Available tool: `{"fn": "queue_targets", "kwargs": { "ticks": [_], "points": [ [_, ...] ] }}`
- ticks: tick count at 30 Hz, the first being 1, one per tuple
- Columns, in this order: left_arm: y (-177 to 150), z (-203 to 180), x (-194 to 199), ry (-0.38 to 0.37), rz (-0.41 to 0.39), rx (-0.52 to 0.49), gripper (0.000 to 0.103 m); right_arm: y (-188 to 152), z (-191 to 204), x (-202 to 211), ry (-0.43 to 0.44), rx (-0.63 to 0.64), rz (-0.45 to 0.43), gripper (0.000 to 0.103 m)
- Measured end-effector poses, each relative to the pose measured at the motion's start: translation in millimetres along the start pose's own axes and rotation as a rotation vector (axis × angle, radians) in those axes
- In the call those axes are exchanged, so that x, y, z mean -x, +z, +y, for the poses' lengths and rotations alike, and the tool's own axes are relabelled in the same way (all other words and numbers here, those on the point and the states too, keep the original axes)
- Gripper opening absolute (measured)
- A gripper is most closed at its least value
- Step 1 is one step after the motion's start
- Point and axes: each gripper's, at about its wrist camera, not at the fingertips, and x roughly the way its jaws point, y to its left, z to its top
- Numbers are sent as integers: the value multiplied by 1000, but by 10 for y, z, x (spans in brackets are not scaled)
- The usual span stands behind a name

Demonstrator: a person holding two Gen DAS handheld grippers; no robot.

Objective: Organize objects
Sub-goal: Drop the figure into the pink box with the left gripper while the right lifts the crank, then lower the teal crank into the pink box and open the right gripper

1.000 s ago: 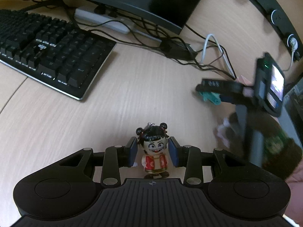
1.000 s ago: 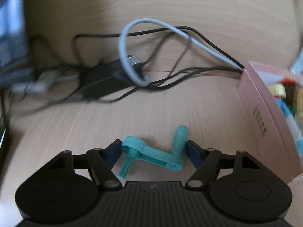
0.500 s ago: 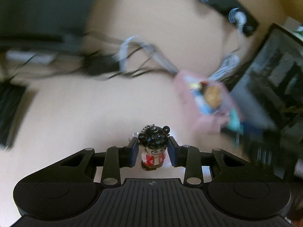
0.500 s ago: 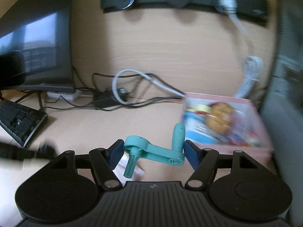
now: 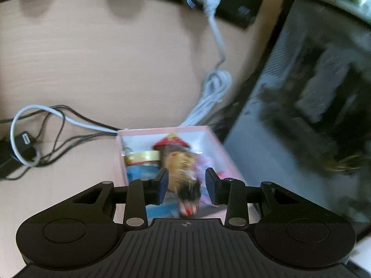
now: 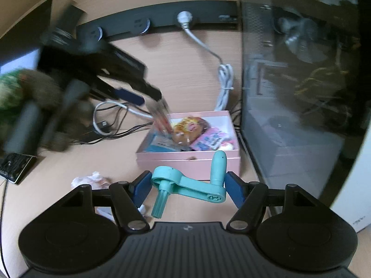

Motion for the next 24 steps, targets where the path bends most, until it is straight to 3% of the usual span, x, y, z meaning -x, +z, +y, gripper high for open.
{"fn": "queue_targets", "kwargs": {
  "ticks": [7,13,18,21,23,24],
  "points": [
    [-295,262,208,-31,-28,120,39,32,-144,-27,-3,-24,12,69],
    [-902,514,569,-69,24,199,39,355,-120,-220,44,-25,-4,69],
    [-1288,779,872,-37,57,233,39,680,-39,-646,22,7,-31,69],
    [-1432,924,966,-14,65,267,39,823,-6,-1012,-10,53,-92,70],
    [-1490,992,1005,7,68,278,39,870,-27,-1291,-30,69,-86,80],
    [-1505,1010,1029,19,65,276,39,884,-40,-1404,-46,65,-51,81]
  ]
}}
